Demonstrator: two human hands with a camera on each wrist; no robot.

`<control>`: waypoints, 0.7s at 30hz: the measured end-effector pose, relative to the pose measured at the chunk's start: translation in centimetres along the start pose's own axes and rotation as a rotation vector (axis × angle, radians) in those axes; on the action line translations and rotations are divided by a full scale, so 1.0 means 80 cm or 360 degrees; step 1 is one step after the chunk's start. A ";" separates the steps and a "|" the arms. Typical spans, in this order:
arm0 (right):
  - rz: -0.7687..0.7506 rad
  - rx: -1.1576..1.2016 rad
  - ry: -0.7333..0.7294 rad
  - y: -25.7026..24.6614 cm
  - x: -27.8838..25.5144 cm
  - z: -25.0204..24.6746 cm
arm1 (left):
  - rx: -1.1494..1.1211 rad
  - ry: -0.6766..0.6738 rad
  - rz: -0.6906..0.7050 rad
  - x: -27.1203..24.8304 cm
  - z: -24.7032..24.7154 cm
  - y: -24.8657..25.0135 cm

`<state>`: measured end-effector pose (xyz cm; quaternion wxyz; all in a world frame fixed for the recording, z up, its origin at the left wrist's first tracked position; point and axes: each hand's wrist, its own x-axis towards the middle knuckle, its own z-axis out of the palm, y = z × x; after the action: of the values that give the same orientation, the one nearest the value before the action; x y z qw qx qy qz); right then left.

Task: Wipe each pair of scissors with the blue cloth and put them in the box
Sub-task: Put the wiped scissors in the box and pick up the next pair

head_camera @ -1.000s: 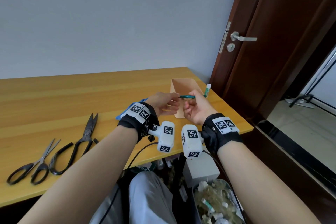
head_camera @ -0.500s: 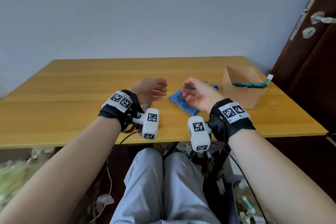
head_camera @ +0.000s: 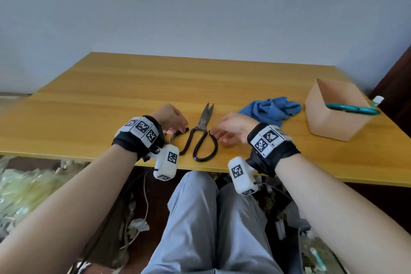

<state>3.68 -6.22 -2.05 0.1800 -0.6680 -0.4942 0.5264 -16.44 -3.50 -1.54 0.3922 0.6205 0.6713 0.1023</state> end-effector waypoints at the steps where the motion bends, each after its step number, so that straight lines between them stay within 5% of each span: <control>1: 0.0001 -0.0077 0.0000 0.001 0.002 0.002 | 0.0053 -0.0002 0.0007 0.002 0.002 0.000; 13: -0.0245 -0.0891 0.0193 0.005 0.015 0.016 | 0.0343 0.0007 0.0094 0.023 0.014 0.014; 21: -0.0300 -0.0795 0.0357 0.029 0.019 0.002 | -0.0321 -0.0006 0.0137 0.017 0.040 0.009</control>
<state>4.58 -6.03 -4.69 0.1117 -0.6967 -0.6455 0.2923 -13.71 -3.19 -3.76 0.4492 0.6064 0.6295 0.1848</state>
